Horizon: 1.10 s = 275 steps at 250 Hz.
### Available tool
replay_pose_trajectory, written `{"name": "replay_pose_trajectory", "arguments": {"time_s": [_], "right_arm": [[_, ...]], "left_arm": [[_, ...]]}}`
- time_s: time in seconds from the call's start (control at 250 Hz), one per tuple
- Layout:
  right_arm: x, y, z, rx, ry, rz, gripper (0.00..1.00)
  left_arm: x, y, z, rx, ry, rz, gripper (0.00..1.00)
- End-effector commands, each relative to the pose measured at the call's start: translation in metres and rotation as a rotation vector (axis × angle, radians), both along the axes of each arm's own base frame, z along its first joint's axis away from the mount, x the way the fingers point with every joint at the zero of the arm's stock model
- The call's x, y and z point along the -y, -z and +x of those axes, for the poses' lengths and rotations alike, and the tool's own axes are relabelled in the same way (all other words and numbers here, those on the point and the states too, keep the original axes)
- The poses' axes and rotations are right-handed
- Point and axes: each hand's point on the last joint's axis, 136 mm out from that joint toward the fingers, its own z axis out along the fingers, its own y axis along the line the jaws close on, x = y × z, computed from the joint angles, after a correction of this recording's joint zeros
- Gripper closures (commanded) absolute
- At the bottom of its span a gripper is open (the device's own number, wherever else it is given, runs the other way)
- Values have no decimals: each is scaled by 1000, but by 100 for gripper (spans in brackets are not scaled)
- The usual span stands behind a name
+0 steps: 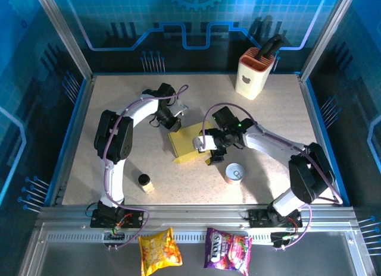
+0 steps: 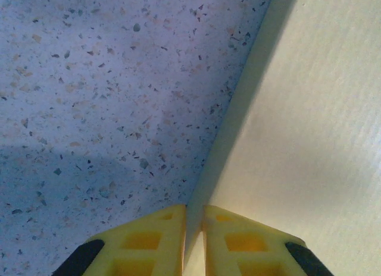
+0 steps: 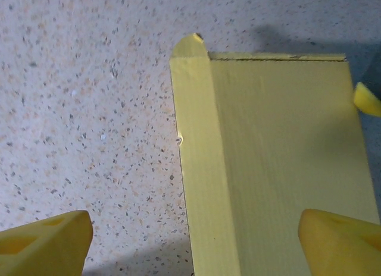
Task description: Fold the paper box
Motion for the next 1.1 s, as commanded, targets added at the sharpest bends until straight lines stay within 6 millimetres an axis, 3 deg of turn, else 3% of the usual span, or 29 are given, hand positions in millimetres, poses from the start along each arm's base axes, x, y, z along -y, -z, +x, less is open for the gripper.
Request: {"name": "replay_pose_trajectory", "arguments": {"time_s": [0.0, 0.164, 0.364, 0.703, 1.095], "right_arm": [[-3, 15, 6, 65, -84, -37, 9], [0, 33, 27, 118, -39, -64, 10], [0, 34, 55, 248, -5, -53, 11], [-7, 17, 93, 374, 0, -15, 18], [-11, 7, 116, 413, -42, 7, 35]], "left_arm": [[-12, 15, 1, -7, 9, 74, 85], [-17, 16, 3, 4, 9, 101, 82], [-17, 14, 7, 21, 13, 107, 82], [-19, 14, 9, 28, 15, 122, 83], [-20, 21, 12, 18, 23, 132, 83]]}}
